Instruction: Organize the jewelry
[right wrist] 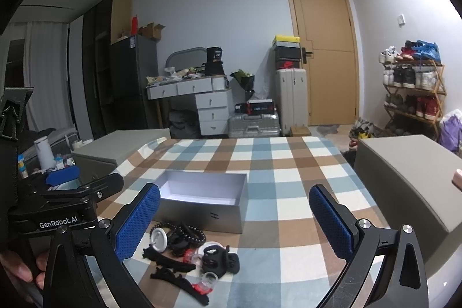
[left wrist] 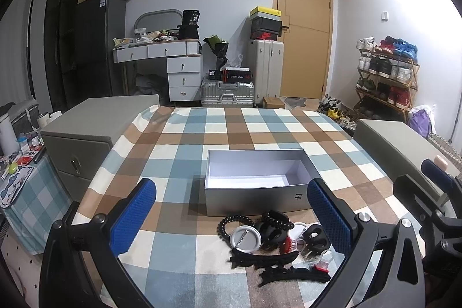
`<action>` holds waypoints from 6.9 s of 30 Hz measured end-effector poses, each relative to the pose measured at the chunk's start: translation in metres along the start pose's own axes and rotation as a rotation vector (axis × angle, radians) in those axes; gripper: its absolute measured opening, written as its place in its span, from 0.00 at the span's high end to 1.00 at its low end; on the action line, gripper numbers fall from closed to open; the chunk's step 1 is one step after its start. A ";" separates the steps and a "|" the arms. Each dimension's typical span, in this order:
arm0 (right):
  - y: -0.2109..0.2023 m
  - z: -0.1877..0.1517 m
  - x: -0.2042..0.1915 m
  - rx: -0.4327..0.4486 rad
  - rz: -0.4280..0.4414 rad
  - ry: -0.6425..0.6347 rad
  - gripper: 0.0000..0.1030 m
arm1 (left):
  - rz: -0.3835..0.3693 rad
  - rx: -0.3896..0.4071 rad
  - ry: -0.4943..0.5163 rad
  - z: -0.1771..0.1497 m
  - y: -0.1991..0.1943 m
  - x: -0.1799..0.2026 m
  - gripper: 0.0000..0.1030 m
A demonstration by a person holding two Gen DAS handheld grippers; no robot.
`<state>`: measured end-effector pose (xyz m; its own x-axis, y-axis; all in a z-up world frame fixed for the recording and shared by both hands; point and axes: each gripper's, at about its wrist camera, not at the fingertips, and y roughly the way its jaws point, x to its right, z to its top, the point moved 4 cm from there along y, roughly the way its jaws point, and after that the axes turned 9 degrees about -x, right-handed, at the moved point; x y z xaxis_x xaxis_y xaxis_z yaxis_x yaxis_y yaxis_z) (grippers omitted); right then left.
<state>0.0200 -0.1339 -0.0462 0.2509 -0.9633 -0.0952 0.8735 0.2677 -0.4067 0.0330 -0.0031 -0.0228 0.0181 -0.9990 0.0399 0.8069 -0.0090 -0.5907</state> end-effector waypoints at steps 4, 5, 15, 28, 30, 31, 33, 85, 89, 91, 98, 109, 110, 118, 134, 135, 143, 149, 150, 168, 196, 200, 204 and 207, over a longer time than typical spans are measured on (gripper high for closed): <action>0.003 0.001 0.000 -0.001 0.003 0.004 0.00 | 0.001 -0.001 0.009 0.000 0.000 0.001 0.01; 0.003 0.000 0.001 -0.002 0.005 0.005 0.00 | 0.000 -0.003 0.007 0.000 0.000 0.001 0.01; 0.002 -0.001 0.000 -0.001 0.013 -0.006 0.00 | 0.000 -0.010 0.002 -0.002 0.001 -0.001 0.01; 0.023 -0.018 0.001 -0.103 0.038 -0.037 0.00 | -0.023 -0.059 0.003 -0.010 0.013 -0.009 0.01; 0.032 -0.028 0.002 -0.141 0.066 -0.042 0.00 | -0.024 -0.069 0.001 -0.014 0.015 -0.012 0.01; 0.037 -0.032 0.002 -0.161 0.072 -0.044 0.00 | -0.023 -0.074 0.001 -0.016 0.016 -0.013 0.01; 0.048 -0.042 0.003 -0.214 0.082 -0.045 0.00 | -0.025 -0.095 -0.004 -0.022 0.021 -0.017 0.01; 0.076 -0.068 0.035 -0.311 0.356 0.190 0.79 | -0.219 -0.312 0.178 -0.050 0.081 -0.003 0.20; 0.076 -0.064 0.036 -0.301 0.356 0.190 0.79 | -0.247 -0.329 0.189 -0.050 0.083 0.000 0.34; 0.075 -0.063 0.036 -0.295 0.358 0.191 0.79 | -0.270 -0.334 0.191 -0.051 0.082 0.001 0.39; 0.075 -0.057 0.034 -0.279 0.357 0.183 0.79 | -0.326 -0.335 0.232 -0.055 0.076 0.007 0.69; 0.065 -0.048 0.028 -0.253 0.363 0.167 0.79 | -0.345 -0.356 0.219 -0.058 0.076 0.002 0.96; 0.064 -0.047 0.027 -0.253 0.363 0.167 0.79 | -0.346 -0.364 0.205 -0.059 0.075 -0.001 0.96; 0.064 -0.046 0.025 -0.249 0.377 0.181 0.79 | -0.306 -0.388 0.239 -0.066 0.074 0.007 0.44; 0.054 -0.048 0.033 -0.219 0.385 0.206 0.79 | -0.115 -0.629 0.338 -0.061 0.100 0.026 0.47; 0.053 -0.047 0.034 -0.214 0.385 0.207 0.79 | -0.111 -0.632 0.343 -0.062 0.099 0.026 0.47; 0.051 -0.049 0.036 -0.202 0.396 0.212 0.79 | -0.124 -0.631 0.363 -0.064 0.091 0.023 0.64; 0.048 -0.046 0.034 -0.193 0.395 0.205 0.79 | -0.159 -0.626 0.351 -0.066 0.085 0.023 0.64; 0.048 -0.046 0.033 -0.193 0.396 0.204 0.79 | -0.163 -0.620 0.339 -0.064 0.083 0.021 0.64; 0.083 0.022 0.010 -0.166 0.508 0.158 0.79 | -0.237 -0.359 0.164 0.026 0.061 -0.001 0.64; 0.210 0.019 0.002 -0.488 0.463 0.125 0.79 | -0.400 -0.517 0.117 0.033 0.148 0.001 0.64; 0.211 0.020 0.003 -0.480 0.468 0.143 0.77 | -0.403 -0.513 0.111 0.036 0.148 0.000 0.64; 0.210 0.020 0.005 -0.470 0.487 0.173 0.70 | -0.384 -0.486 0.129 0.037 0.142 0.000 0.52; 0.203 0.023 0.008 -0.445 0.504 0.192 0.58 | -0.376 -0.428 0.133 0.043 0.131 -0.002 0.29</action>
<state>0.2090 -0.0863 -0.1087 0.4663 -0.7209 -0.5126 0.4056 0.6893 -0.6003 0.1642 -0.0001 -0.0662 -0.3197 -0.9205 0.2248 0.4324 -0.3528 -0.8298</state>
